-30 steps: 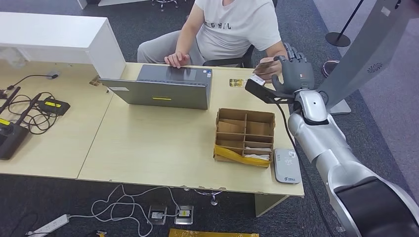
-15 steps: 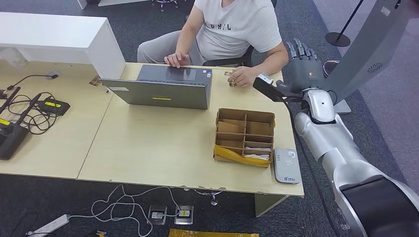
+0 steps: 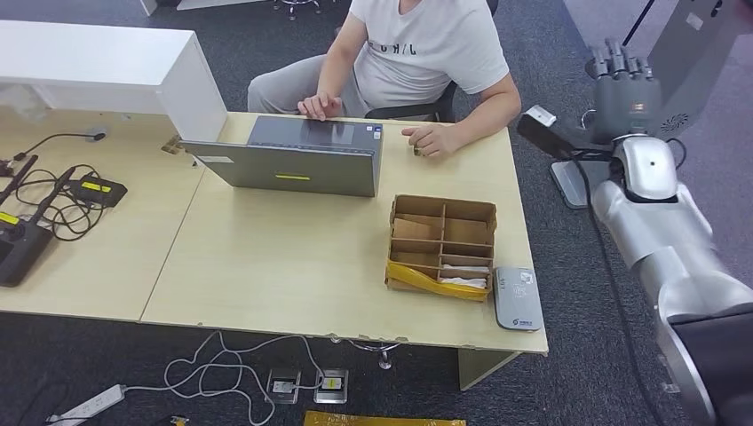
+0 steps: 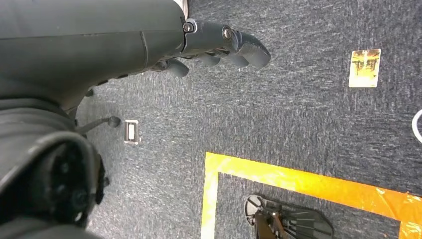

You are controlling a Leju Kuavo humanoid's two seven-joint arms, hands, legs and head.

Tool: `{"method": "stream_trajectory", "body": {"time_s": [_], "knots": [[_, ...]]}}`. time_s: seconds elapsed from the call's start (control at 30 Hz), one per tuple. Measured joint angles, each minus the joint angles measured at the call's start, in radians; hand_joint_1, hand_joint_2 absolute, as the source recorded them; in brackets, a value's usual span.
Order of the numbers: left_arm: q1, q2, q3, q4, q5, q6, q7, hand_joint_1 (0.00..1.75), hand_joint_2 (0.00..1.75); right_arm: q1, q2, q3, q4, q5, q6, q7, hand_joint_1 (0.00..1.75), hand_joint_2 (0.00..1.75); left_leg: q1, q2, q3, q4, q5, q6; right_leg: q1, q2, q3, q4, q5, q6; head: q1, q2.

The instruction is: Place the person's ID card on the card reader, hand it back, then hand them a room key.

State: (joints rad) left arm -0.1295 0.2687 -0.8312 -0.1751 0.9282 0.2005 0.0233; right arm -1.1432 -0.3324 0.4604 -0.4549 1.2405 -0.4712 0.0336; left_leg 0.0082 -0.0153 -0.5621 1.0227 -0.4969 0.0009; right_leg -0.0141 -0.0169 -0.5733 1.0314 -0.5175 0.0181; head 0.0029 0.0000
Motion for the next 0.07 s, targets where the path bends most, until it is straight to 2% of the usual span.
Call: {"method": "stream_trajectory", "body": {"time_s": [0.07], "knots": [[0.001, 0.000, 0.000, 0.000, 0.003, -0.001, 0.000, 0.00, 0.00, -0.018, -0.048, -0.004, 0.014, 0.006, 0.031, 0.008, 0.00, 1.75, 0.000, 0.000, 0.000, 0.000, 0.000, 0.000, 0.000, 0.000, 0.000, -0.001, 0.000, 0.000, 0.000, 0.000]]}}
